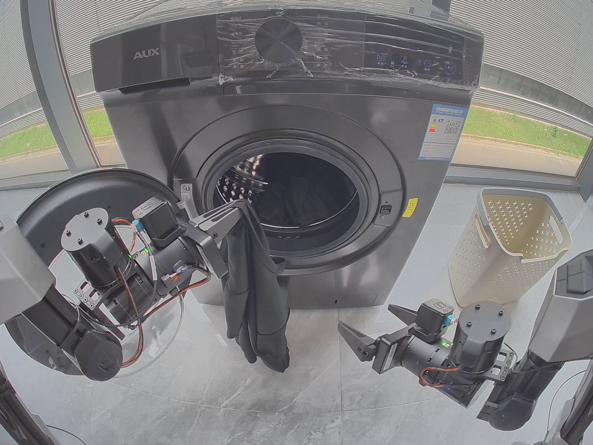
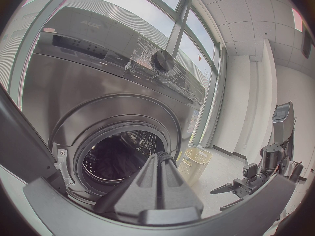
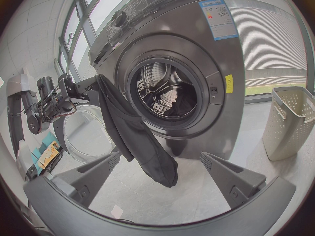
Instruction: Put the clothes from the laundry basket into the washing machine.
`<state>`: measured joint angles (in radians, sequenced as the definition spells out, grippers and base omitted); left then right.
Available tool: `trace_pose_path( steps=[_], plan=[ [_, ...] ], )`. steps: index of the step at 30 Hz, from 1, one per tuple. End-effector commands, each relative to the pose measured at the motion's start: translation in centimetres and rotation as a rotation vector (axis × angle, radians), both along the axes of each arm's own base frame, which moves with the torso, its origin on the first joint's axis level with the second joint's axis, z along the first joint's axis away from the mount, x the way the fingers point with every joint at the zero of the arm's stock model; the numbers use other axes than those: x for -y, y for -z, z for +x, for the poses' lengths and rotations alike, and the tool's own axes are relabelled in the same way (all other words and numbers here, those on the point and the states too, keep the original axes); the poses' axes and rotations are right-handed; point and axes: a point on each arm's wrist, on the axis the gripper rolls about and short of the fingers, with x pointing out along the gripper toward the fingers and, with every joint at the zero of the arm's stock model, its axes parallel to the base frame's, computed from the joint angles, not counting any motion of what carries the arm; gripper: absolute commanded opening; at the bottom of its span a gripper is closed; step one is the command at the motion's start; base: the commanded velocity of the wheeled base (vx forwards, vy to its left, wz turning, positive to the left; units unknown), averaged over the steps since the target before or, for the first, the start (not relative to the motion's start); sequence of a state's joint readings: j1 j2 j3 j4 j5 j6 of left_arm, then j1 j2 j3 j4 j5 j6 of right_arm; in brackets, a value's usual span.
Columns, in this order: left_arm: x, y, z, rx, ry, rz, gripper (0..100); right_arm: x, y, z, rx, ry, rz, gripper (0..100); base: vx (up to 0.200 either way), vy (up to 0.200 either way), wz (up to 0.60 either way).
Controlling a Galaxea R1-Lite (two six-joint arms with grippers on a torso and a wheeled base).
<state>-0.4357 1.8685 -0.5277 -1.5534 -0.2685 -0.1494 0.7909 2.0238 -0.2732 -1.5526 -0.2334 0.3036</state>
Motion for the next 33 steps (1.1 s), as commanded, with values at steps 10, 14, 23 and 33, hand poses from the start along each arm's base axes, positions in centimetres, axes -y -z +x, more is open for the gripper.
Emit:
trace_pose_path(
  steps=[10,14,23,33],
  plan=[
    [0.5,-0.6,-0.3,0.010,0.025,-0.025,0,-4.7,2.6,6.8,0.098,-0.104,0.011,100,0.000,0.000,0.00],
    [0.7,-0.9,-0.2,0.020,0.029,-0.032,0,-5.1,3.7,7.3,0.052,-0.146,-0.018,100,0.000,0.000,0.00],
    [1.0,-1.0,0.0,0.024,0.035,-0.038,0,-7.1,5.6,9.2,0.045,-0.206,-0.007,100,0.000,0.000,0.00],
    [1.6,-2.1,0.0,0.039,0.017,-0.094,0,-9.1,8.2,10.6,-0.018,-0.218,-0.046,100,0.000,0.000,0.00]
  ],
)
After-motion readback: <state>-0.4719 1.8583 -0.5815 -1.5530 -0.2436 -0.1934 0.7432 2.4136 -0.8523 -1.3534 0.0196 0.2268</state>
